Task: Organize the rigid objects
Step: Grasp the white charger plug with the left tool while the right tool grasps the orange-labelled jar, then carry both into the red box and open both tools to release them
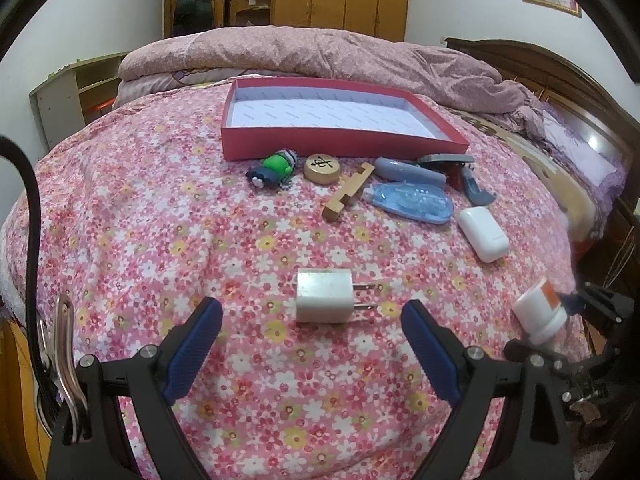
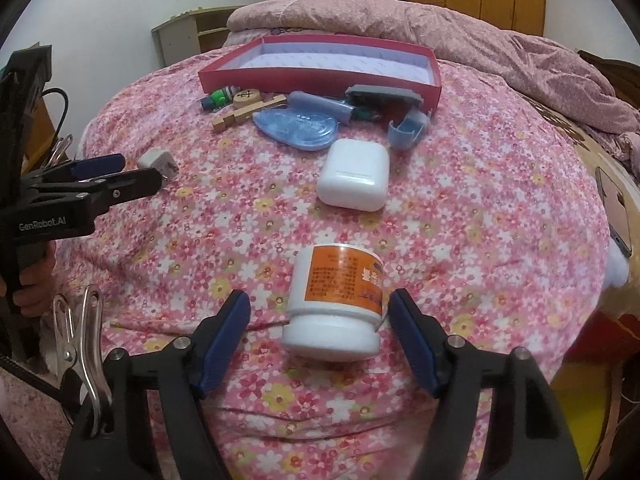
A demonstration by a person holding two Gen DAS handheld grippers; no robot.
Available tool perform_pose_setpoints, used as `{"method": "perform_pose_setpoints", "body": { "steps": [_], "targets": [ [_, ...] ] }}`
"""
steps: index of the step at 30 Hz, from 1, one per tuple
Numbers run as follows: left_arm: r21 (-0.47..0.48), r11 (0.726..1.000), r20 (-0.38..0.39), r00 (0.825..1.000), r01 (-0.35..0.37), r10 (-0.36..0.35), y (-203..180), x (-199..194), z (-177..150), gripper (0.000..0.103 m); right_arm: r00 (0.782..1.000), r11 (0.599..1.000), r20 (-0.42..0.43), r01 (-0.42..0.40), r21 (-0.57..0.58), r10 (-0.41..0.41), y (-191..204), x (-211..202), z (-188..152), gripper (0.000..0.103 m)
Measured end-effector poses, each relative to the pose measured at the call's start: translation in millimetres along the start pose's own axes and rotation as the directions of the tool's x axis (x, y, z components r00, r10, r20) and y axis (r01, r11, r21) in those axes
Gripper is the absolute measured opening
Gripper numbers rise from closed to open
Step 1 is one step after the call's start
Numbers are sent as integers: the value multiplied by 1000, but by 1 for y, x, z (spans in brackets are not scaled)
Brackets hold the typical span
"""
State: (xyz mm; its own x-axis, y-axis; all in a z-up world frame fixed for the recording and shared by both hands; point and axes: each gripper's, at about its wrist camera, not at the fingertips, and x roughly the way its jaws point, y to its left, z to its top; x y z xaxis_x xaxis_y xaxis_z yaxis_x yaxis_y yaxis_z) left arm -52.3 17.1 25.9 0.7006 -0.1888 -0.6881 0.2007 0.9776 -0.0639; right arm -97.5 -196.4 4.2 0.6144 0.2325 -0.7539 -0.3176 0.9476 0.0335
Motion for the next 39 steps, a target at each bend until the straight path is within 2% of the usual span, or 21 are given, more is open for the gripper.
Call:
{"method": "perform_pose_setpoints", "body": {
  "steps": [5, 11, 13, 15, 17, 21, 32, 39],
  "targets": [
    [21, 1000, -3, 1000, -4, 4, -5, 7, 4, 86, 1000, 1000, 3, 14, -2, -14, 0, 1, -1, 70],
    [52, 999, -8, 1000, 4, -4, -13, 13, 5, 85, 1000, 1000, 11, 25, 13, -25, -3, 0, -1, 61],
    [76, 997, -16, 1000, 5, -3, -19, 18, 5, 84, 999, 999, 17, 31, 21, -32, -4, -1, 0, 46],
    [90, 996, -21, 1000, 6, -4, -21, 21, 5, 75, 1000, 999, 22, 11, 35, -12, -7, -3, 1, 42],
    [102, 995, -36, 999, 12, -8, -24, 25, 5, 61, 1000, 999, 24, 0, 41, -1, -8, -3, 1, 42],
    [93, 996, -27, 999, 20, -17, -22, 23, 5, 47, 1000, 999, 29, -12, 40, 11, -7, -4, 2, 42],
    [90, 995, 0, 999, 32, -33, -18, 11, 6, 47, 998, 999, 38, -41, 32, 40, -5, -7, 9, 42],
    [84, 996, 33, 999, 29, -32, -15, 2, 29, 47, 996, 998, 66, -54, 15, 53, -7, -11, 30, 42]
  ]
}}
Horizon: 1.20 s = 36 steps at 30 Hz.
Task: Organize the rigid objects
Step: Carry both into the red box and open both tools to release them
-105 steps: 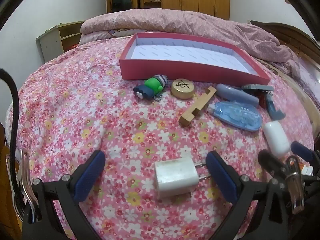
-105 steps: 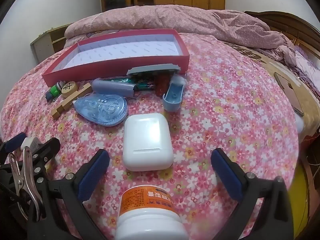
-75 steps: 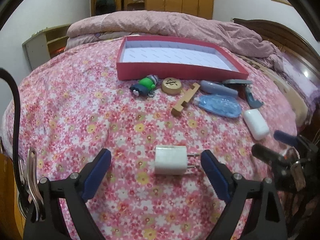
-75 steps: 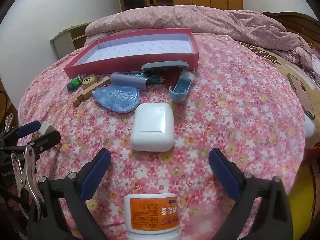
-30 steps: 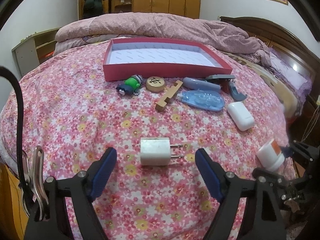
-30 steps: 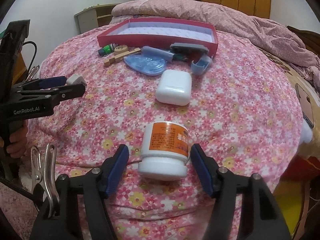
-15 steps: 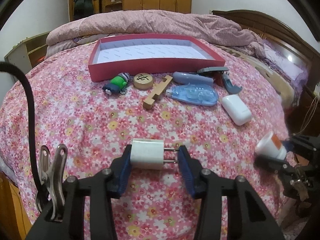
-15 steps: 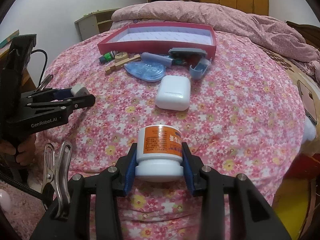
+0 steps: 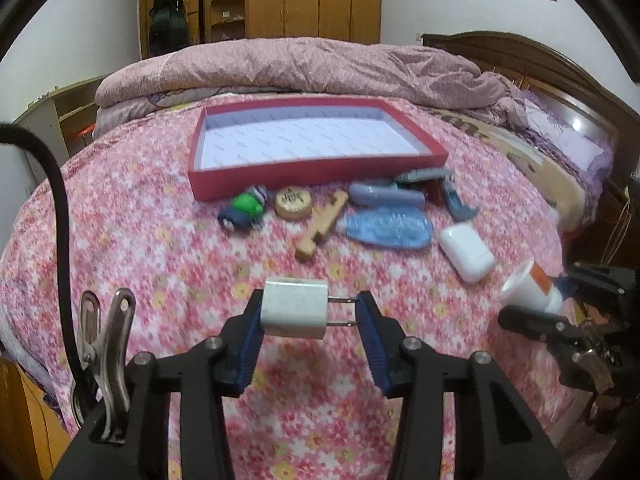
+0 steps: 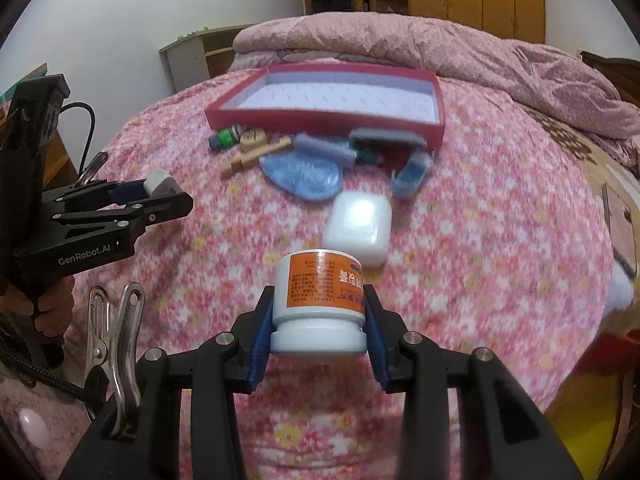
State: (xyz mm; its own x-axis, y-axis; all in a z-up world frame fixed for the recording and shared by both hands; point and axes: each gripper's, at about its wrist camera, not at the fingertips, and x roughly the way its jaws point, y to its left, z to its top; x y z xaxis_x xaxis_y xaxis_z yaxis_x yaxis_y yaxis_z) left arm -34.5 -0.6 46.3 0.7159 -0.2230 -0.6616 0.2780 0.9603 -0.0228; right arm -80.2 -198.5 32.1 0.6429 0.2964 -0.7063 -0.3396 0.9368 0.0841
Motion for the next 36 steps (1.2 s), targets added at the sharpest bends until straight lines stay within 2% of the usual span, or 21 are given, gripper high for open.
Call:
{"method": "perform_pose_setpoints", "body": {
  "steps": [9, 17, 23, 28, 36],
  "targets": [
    [3, 1000, 61, 998, -18, 18, 10, -3, 52, 47, 999, 1000, 48, -8, -26, 9, -4, 0, 45, 42],
    [12, 999, 70, 997, -33, 32, 12, 15, 91, 47, 997, 999, 72, 2, -38, 1, -16, 12, 90, 42],
    [-17, 999, 61, 998, -33, 34, 15, 38, 117, 47, 997, 1000, 79, 15, -23, -13, -29, 29, 119, 42],
    [-69, 997, 42, 999, -24, 27, 23, 65, 131, 47, 996, 999, 86, 33, 43, -37, -44, 50, 137, 42],
    [-91, 994, -22, 998, -60, 58, 35, 103, 135, 47, 997, 994, 37, 61, 89, -65, -58, 82, 149, 42]
  ]
}}
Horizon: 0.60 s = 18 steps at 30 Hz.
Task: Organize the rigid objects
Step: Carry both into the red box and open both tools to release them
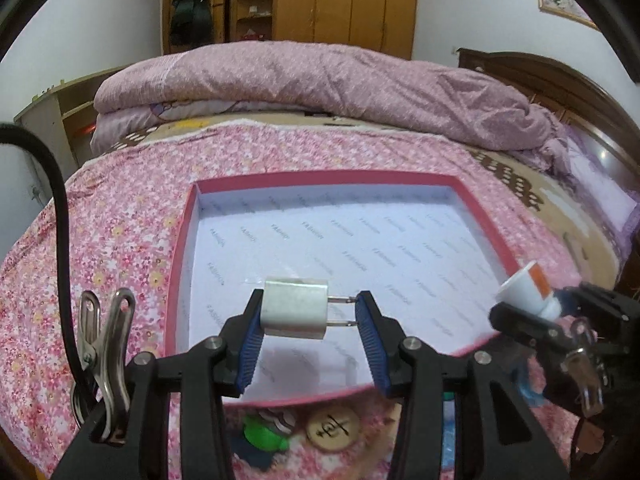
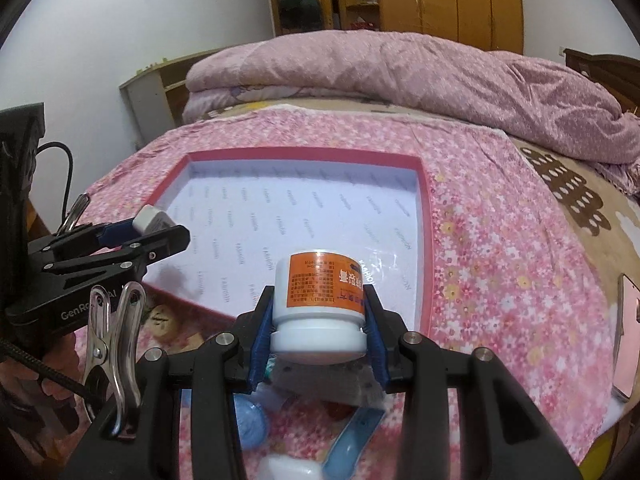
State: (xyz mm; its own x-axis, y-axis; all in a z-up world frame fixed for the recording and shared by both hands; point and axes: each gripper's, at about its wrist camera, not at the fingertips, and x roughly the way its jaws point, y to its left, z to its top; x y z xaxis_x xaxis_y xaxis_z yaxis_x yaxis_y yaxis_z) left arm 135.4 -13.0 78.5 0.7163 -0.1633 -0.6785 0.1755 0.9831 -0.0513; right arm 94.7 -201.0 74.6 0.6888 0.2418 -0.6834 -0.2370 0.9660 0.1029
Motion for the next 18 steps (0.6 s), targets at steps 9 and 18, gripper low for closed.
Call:
{"method": "perform_pose_setpoints", "body": {
  "steps": [9, 18],
  "targets": [
    [-22, 1000, -28, 999, -17, 16, 7, 17, 1, 48, 1000, 1000, -3, 14, 22, -14, -6, 8, 4, 42],
    [52, 997, 7, 999, -48, 48, -5, 4, 2, 63, 998, 998, 44, 52, 26, -54, -10, 1, 8, 50]
  ]
}}
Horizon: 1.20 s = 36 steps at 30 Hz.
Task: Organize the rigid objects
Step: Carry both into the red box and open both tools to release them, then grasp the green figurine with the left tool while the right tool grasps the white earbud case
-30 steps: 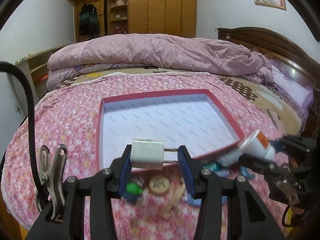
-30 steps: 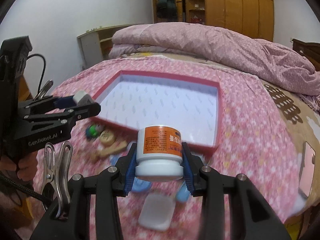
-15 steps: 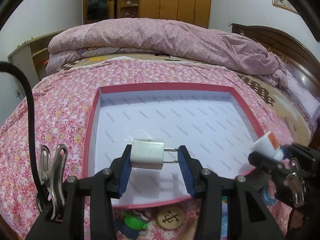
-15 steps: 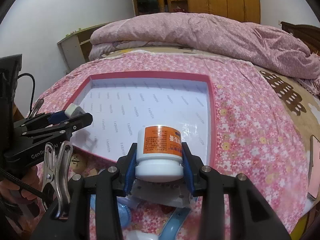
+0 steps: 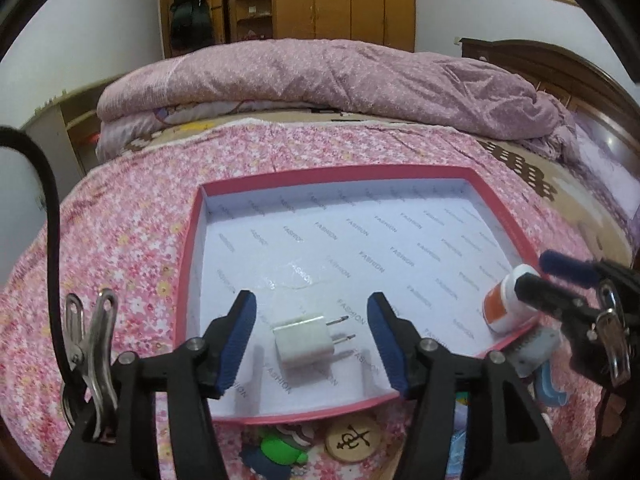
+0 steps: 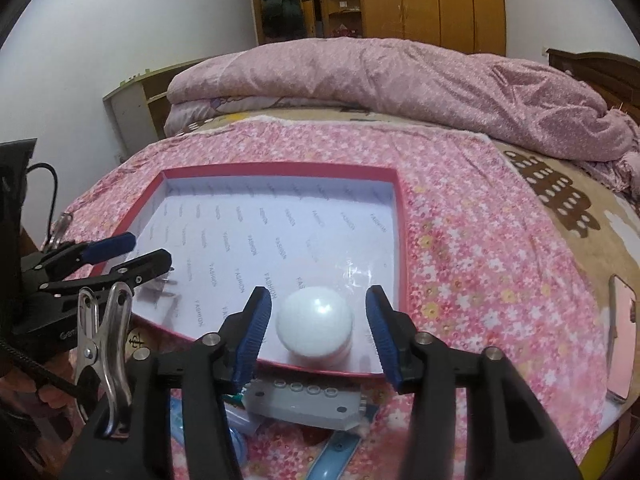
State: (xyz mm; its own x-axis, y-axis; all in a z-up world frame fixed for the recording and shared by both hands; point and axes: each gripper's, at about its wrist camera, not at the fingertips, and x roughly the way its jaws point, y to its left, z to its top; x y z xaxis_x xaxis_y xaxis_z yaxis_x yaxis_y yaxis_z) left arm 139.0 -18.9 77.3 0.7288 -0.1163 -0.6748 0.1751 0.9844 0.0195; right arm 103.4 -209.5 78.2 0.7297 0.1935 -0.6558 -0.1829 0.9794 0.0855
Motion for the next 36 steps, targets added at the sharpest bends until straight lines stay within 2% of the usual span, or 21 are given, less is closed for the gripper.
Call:
{"method": "perform_pose_setpoints", "body": {
  "steps": [10, 18, 24, 36],
  "targets": [
    [-8, 1000, 26, 1000, 17, -17, 1, -31, -12, 65, 999, 1000, 34, -10, 2, 10, 1, -20, -7, 52],
    [-62, 998, 27, 1000, 12, -10, 12, -53, -37, 65, 999, 1000, 46, -26, 11, 26, 3, -46, -28, 52],
    [-65, 998, 15, 1000, -2, 3, 15, -60, -56, 65, 999, 999, 34, -41, 2, 41, 6, -58, -51, 52],
    [-66, 998, -20, 1000, -4, 3, 15, -55, -75, 65, 999, 998, -8, -51, -36, 51, 16, -70, -87, 52]
  ]
}}
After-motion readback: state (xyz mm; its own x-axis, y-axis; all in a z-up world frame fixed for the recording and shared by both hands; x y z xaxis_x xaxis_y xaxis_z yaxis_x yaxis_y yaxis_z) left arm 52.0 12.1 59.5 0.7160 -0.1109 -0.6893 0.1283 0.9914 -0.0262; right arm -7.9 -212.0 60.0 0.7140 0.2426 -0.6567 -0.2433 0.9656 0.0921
